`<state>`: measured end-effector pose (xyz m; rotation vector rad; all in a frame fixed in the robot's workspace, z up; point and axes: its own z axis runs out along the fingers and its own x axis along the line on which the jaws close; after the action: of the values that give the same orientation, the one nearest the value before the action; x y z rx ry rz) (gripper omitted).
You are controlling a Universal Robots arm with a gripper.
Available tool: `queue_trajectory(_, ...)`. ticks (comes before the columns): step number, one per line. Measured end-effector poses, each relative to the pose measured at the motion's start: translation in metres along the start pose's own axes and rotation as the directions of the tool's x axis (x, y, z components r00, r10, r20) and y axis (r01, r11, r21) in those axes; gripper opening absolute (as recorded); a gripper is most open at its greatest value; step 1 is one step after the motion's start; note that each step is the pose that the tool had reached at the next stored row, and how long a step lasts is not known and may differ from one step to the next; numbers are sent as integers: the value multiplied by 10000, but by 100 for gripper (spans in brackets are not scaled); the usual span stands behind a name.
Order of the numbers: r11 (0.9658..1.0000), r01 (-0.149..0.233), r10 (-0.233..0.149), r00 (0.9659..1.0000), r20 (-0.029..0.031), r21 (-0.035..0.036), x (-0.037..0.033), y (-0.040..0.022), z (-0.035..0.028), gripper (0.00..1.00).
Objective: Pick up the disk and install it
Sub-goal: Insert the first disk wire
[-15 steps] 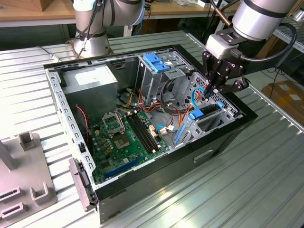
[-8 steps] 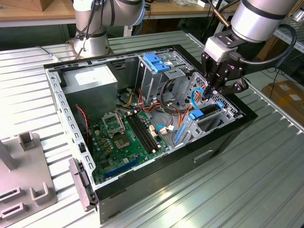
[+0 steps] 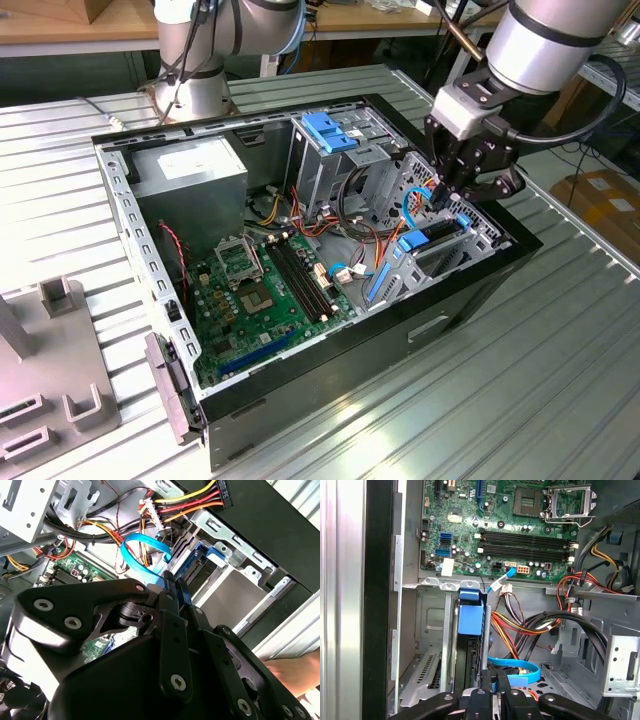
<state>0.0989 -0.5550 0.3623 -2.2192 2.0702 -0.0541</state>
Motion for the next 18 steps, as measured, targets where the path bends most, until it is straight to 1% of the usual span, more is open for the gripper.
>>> queue_trajectory(2, 10000, 0, 0, 10000, 0, 23, 22, 17, -3, 16)
queue_trajectory(4, 10000, 7, -7, 10000, 17, 94, 58, 40, -6, 16)
queue_trajectory(5, 9999, 10, -11, 10000, 37, 126, 67, 47, -7, 16)
queue_trajectory(7, 9997, 30, -32, 9999, 117, 234, 92, 69, -11, 16)
queue_trajectory(8, 9996, 38, -42, 9999, 144, 270, 105, 82, -12, 16)
queue_trajectory(10, 9996, 40, -44, 9999, 151, 280, 123, 103, -7, 16)
queue_trajectory(14, 9996, 40, -45, 9999, 149, 279, 127, 106, -3, 16)
queue_trajectory(17, 9996, 39, -44, 9999, 152, 279, 132, 110, 30, 16)
queue_trajectory(18, 9996, 35, -40, 9998, 188, 282, 140, 112, 41, 16)
